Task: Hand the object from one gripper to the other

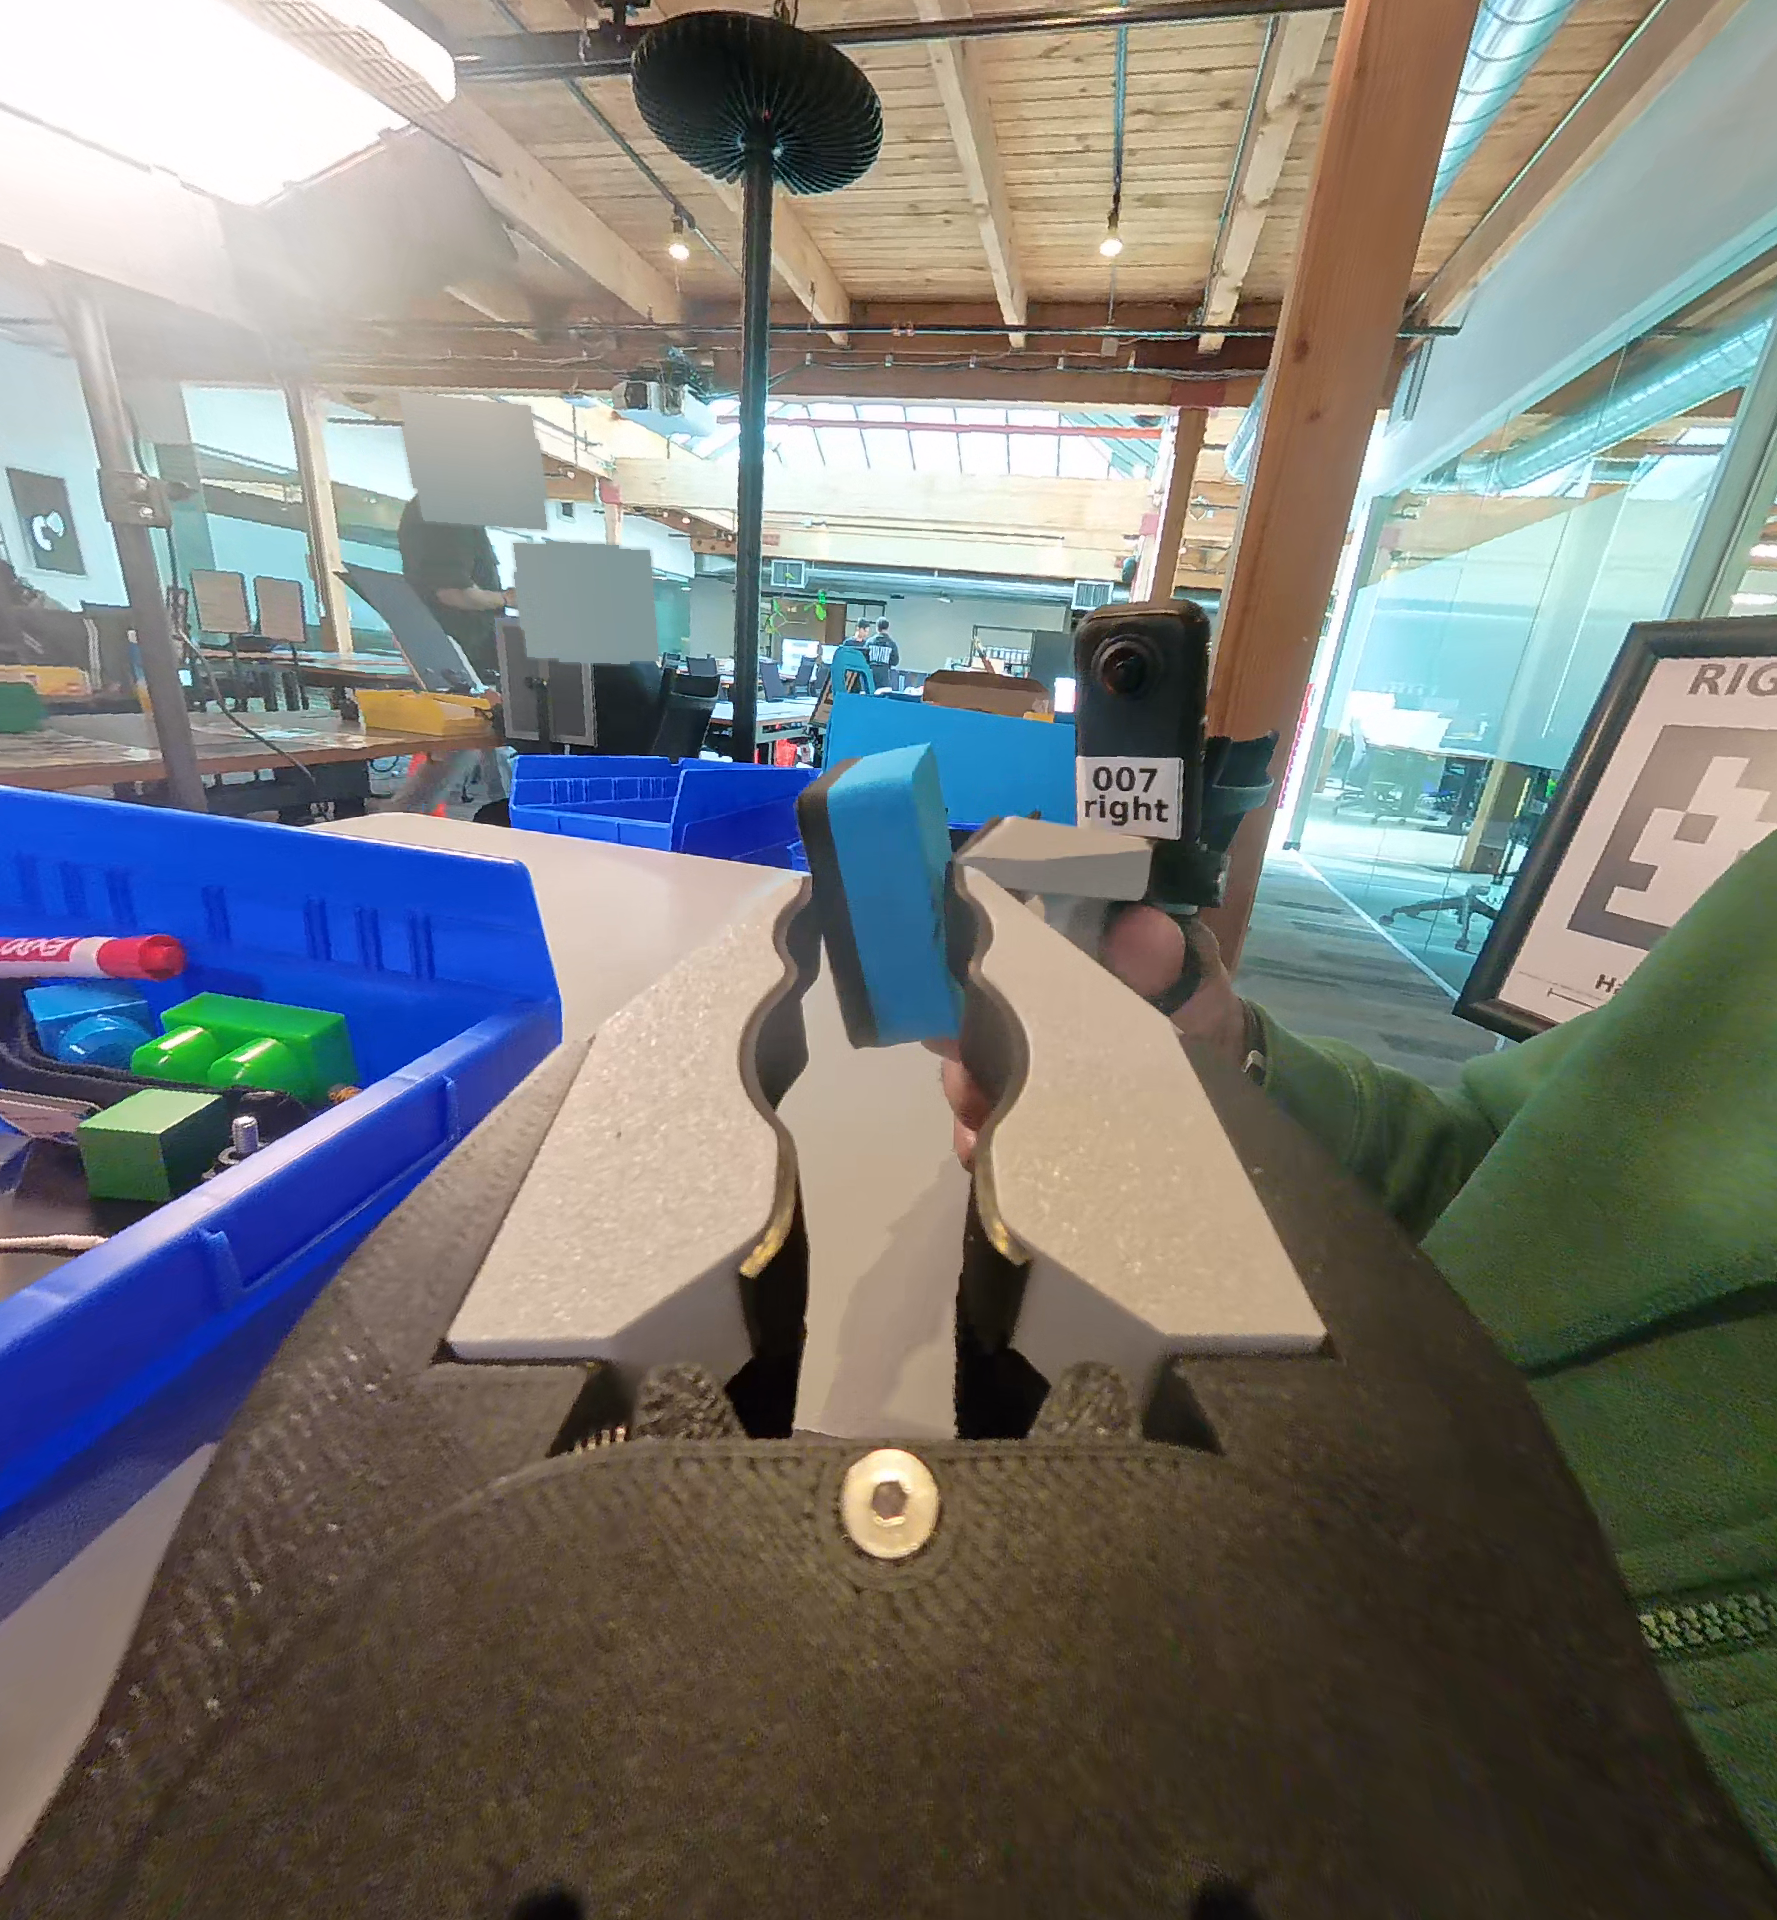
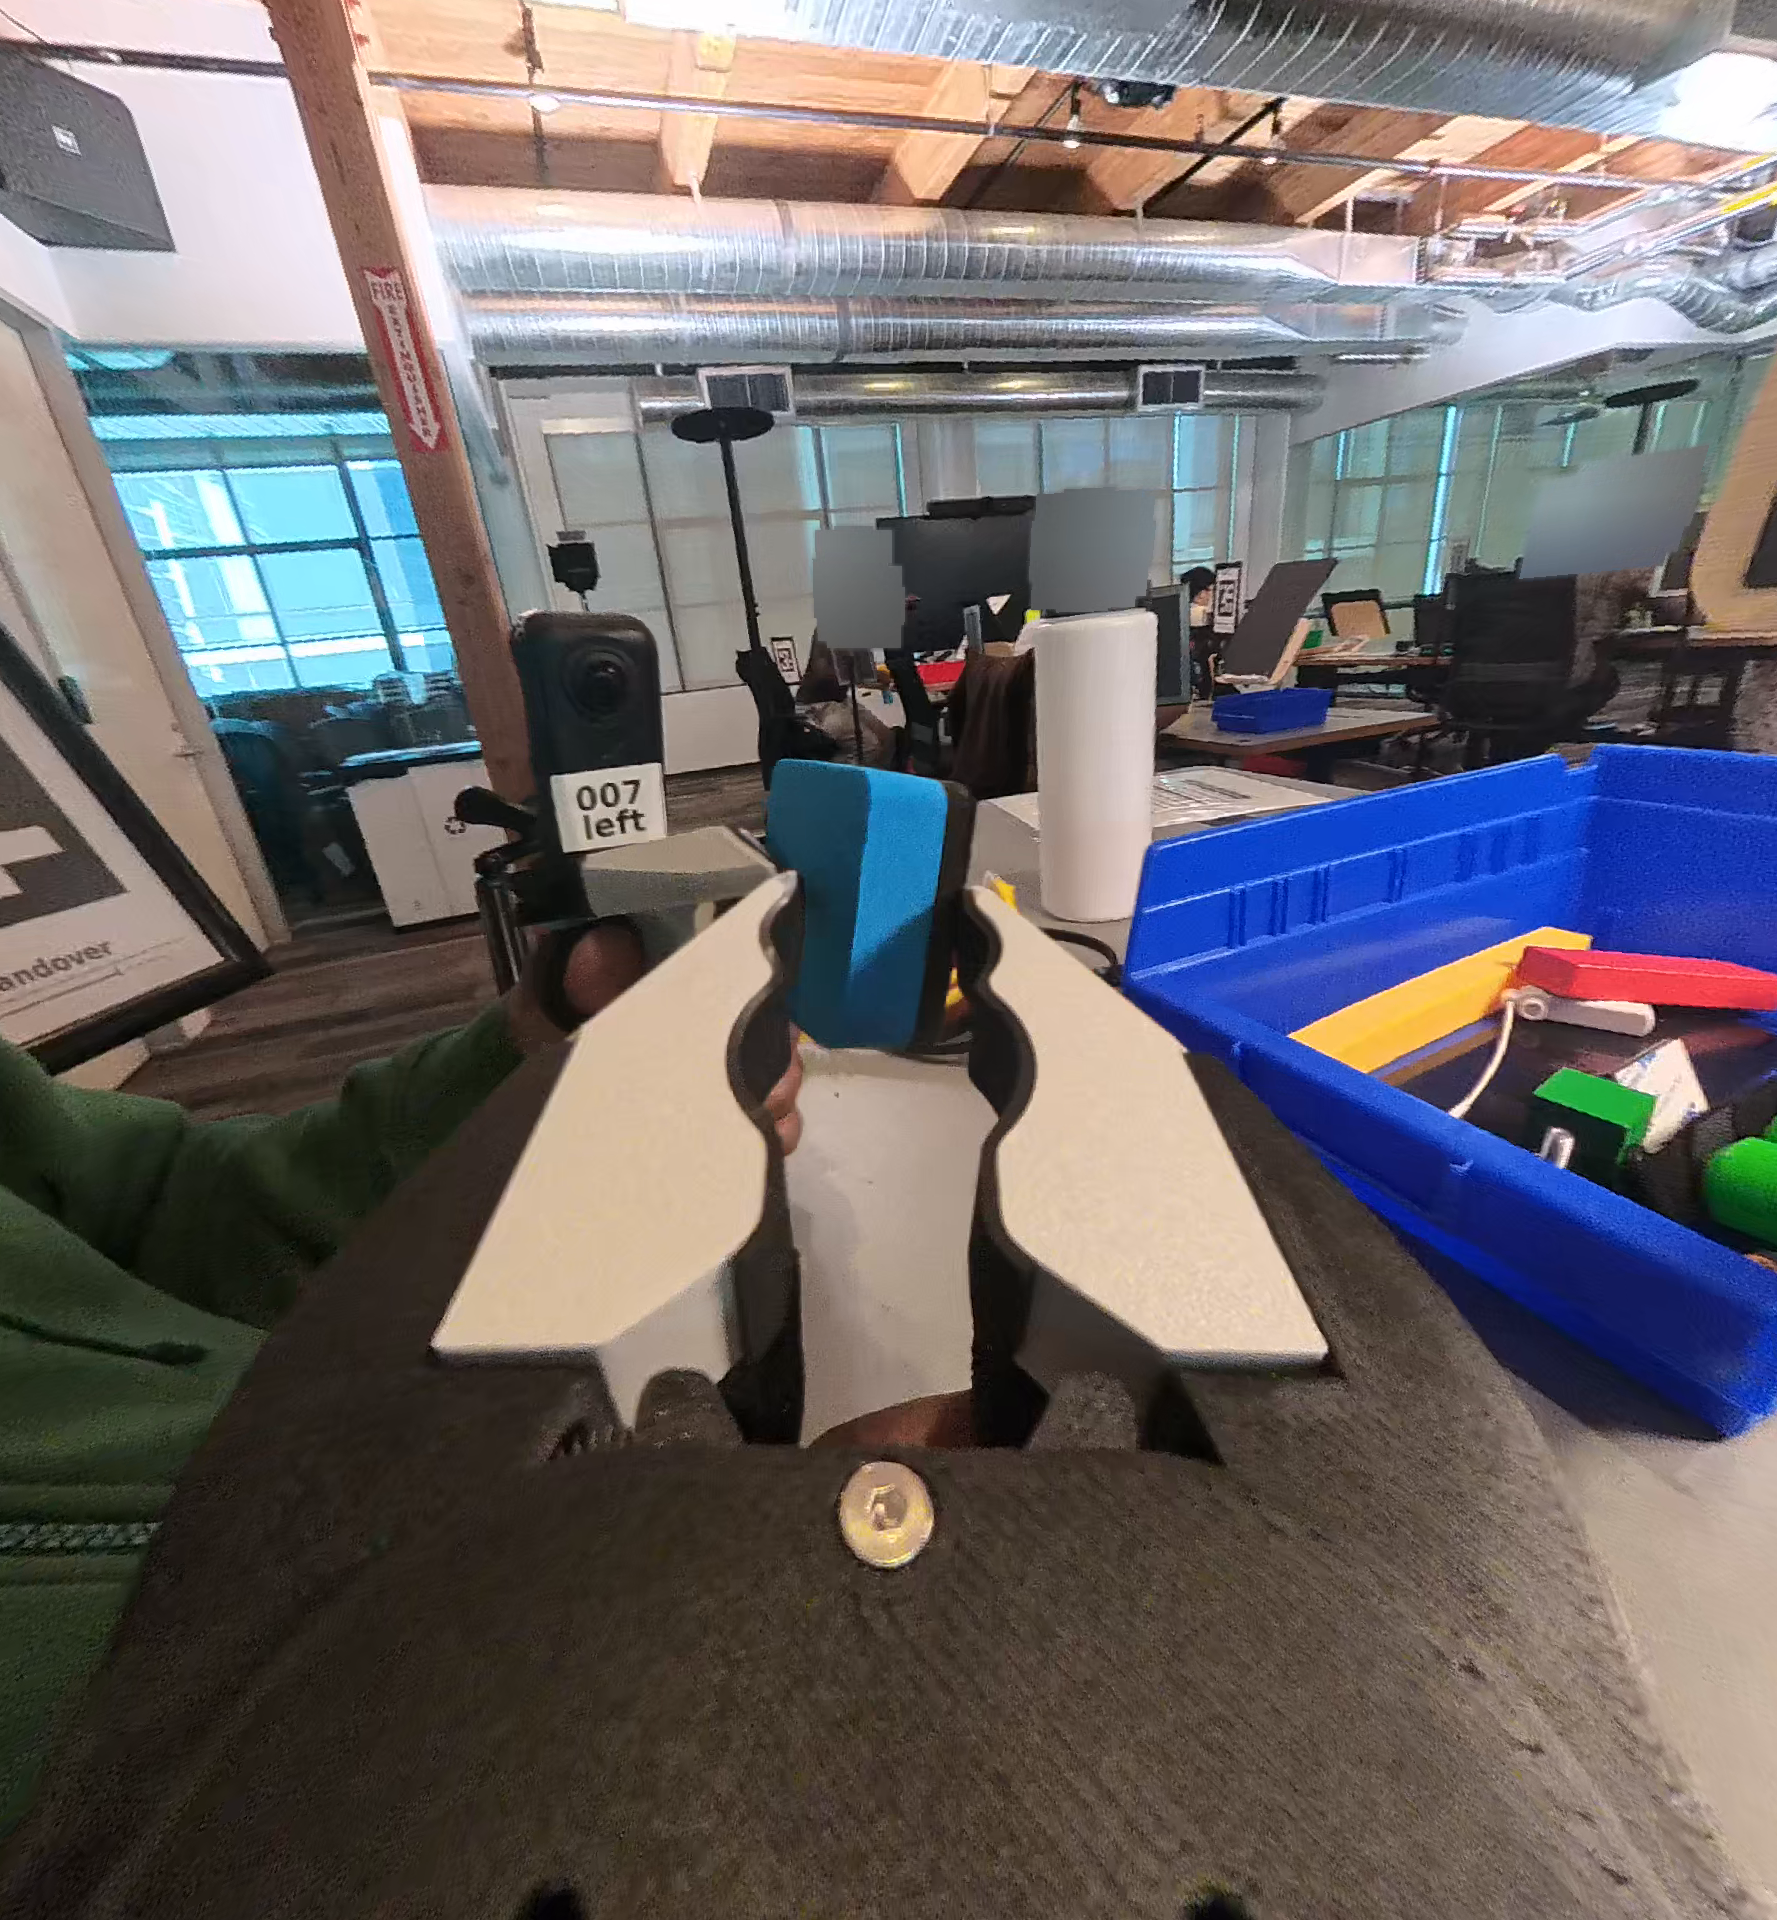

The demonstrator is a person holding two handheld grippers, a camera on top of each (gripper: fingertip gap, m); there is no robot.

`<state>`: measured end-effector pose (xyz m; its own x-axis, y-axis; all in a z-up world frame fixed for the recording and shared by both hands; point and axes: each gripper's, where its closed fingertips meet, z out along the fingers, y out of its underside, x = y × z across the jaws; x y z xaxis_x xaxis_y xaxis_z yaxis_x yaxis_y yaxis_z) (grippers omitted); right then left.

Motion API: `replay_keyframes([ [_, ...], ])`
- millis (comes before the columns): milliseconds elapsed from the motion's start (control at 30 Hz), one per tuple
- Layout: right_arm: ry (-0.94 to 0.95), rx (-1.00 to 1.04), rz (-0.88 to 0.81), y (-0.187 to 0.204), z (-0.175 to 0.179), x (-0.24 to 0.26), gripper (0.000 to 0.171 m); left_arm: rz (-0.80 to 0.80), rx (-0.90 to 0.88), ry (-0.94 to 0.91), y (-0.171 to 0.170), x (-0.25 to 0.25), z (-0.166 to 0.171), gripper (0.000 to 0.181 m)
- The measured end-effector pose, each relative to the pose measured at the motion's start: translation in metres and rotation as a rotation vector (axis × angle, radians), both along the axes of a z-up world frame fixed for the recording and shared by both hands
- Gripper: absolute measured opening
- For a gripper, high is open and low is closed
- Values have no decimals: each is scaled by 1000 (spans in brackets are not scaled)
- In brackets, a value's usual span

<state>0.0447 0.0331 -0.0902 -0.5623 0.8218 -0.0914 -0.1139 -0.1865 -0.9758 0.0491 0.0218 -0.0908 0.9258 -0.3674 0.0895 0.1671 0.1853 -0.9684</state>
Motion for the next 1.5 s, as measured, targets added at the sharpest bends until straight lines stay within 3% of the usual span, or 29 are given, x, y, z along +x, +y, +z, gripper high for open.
replay_keyframes([
  [233, 17, -40, -32, 9, 5, -1, 28, 17, -7, -35, 2, -4, 0, 32],
  [433, 19, -35, -10, 4, 5, 1, 29, 11, -9, 13, 1, -1, -2, 23],
  [567, 28, -66, -13, 8, 9, 2, 41, -1, -18, 20, 1, 1, -3, 23],
  [633, 20, -60, -11, 7, 7, 1, 30, -3, -25, 25, 2, 3, -5, 23],
  [833, 33, -61, -24, 9, 9, 2, 27, -16, -45, -28, 5, 2, -7, 38],
  [933, 33, -55, -8, 6, 8, 3, 28, -5, -33, 15, 4, 3, -7, 24],
  [1067, 47, -69, -1, 7, 12, 5, 42, -17, -36, 41, 3, 6, -8, 23],
  [1233, 44, -51, 6, 4, 10, 5, 30, -21, -44, 57, 3, 9, -9, 24],
  [1400, 77, -67, -5, 7, 16, 7, 28, -44, -49, 6, 5, 11, -8, 46],
  [1500, 67, -57, 21, 2, 14, 8, 29, -37, -40, 47, 4, 13, -9, 28],
])
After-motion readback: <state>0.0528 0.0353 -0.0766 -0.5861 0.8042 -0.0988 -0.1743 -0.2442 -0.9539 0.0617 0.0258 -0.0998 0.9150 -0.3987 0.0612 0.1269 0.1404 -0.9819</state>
